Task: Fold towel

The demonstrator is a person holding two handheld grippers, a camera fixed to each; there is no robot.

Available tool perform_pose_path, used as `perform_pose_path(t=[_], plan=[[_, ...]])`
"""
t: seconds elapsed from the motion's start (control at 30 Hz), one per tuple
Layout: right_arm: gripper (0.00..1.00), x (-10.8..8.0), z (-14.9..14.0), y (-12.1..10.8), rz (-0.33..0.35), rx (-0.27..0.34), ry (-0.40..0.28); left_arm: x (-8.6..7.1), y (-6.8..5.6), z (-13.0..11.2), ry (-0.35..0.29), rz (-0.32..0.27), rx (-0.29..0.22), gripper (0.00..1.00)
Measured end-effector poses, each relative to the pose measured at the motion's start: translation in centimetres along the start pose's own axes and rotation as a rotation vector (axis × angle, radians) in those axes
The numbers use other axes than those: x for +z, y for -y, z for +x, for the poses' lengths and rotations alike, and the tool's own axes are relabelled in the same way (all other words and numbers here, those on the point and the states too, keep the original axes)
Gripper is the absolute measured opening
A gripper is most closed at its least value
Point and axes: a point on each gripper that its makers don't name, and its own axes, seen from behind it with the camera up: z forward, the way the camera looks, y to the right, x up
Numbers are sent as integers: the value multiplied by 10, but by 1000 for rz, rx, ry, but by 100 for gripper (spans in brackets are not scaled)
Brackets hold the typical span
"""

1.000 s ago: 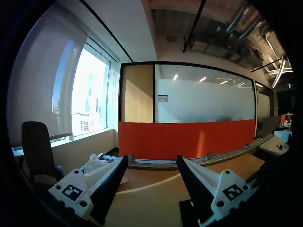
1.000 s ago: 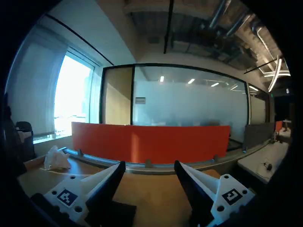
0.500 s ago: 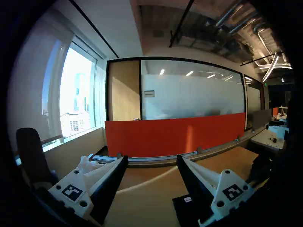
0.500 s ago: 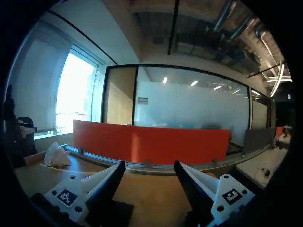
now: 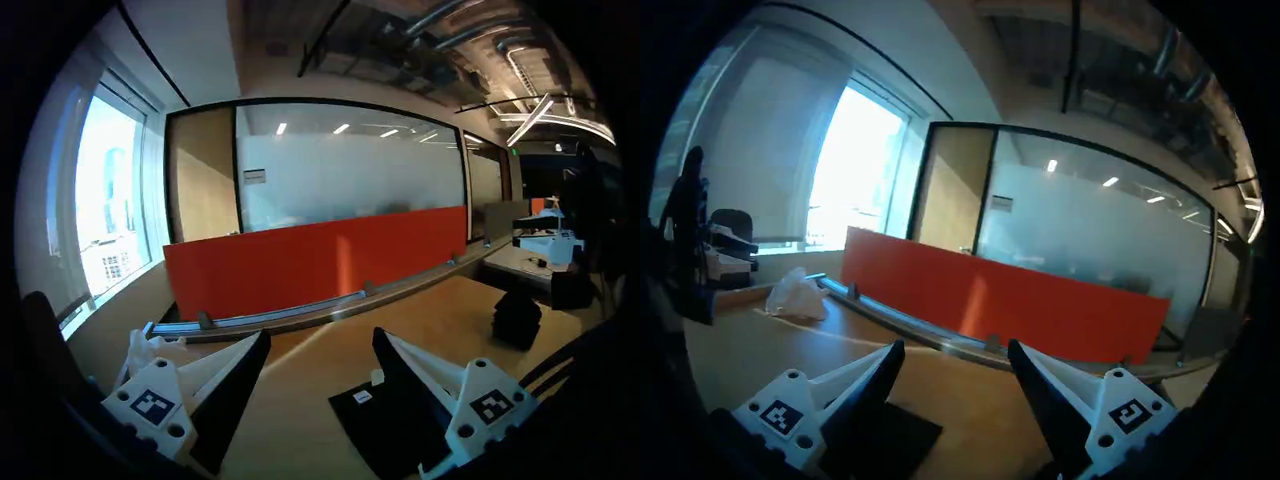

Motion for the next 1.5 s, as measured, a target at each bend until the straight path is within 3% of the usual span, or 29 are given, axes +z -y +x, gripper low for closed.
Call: perform_pose_path(t=[0.27, 0.77, 1.17, 1.5], plan=[[100, 6, -13, 13, 74, -11, 49, 4, -13, -14, 44, -64, 21, 94], [100, 5, -61, 48, 200, -61, 173, 11, -33, -75, 154, -139, 48, 94], [100, 0, -118, 66, 234, -44, 259, 13, -51, -130, 224, -175, 52, 94], [100, -6, -182, 84, 253, -28, 333, 12, -73, -196, 314, -210, 59, 94]])
